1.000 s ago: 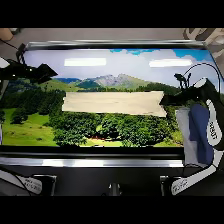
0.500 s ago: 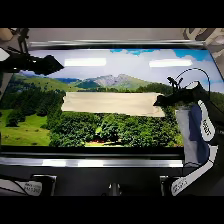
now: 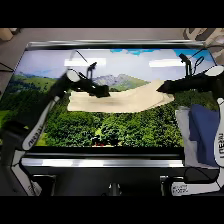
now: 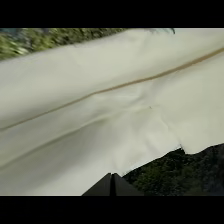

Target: Fold the shirts.

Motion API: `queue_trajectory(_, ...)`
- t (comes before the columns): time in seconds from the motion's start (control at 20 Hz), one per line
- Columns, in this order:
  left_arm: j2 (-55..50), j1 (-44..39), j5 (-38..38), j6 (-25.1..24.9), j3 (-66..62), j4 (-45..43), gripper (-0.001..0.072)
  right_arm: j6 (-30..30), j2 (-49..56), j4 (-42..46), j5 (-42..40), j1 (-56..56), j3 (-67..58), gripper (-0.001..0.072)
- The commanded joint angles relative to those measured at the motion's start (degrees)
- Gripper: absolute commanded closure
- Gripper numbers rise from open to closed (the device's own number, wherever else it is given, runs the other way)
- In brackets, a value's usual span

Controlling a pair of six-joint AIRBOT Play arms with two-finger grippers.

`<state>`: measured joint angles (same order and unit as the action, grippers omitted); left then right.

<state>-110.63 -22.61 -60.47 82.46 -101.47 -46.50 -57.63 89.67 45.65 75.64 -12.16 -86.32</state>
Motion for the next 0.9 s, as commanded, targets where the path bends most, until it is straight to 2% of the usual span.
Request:
queue_trajectory(0.0, -6.73, -6.88, 5.18, 0.07, 0.02, 9.73, 0.0681, -0.28, -7.56, -0.24, 5.90, 0.07, -0.02, 0.0688)
queue_trajectory(0.15, -9.40, -8.57, 9.05, 0.09, 0.02, 14.86, 0.0682, -1.55, -12.66, 0.24, 8.55, 0.07, -0.02, 0.0688)
queue_trajectory(0.4, -12.41, -10.95, 10.29, -0.20, 0.00, 25.75, 0.0682, -3.28, -16.59, 0.02, 8.61, 0.07, -0.02, 0.0688)
queue_trajectory(0.55, -12.13, -11.78, 10.54, -4.37, -0.26, 25.55, 0.0685, -3.96, -16.20, 1.42, 6.49, 0.07, -0.02, 0.0688)
queue_trajectory(0.65, -8.87, -8.66, 10.84, -4.44, -0.26, 18.62, 0.0686, -4.44, -14.93, 0.98, 4.02, 0.33, -0.02, 0.0689)
queue_trajectory(0.85, 5.53, 2.86, 8.66, -0.35, -0.26, -4.11, 0.0686, -3.56, -9.29, -4.02, -2.27, 7.28, -0.02, 0.0690)
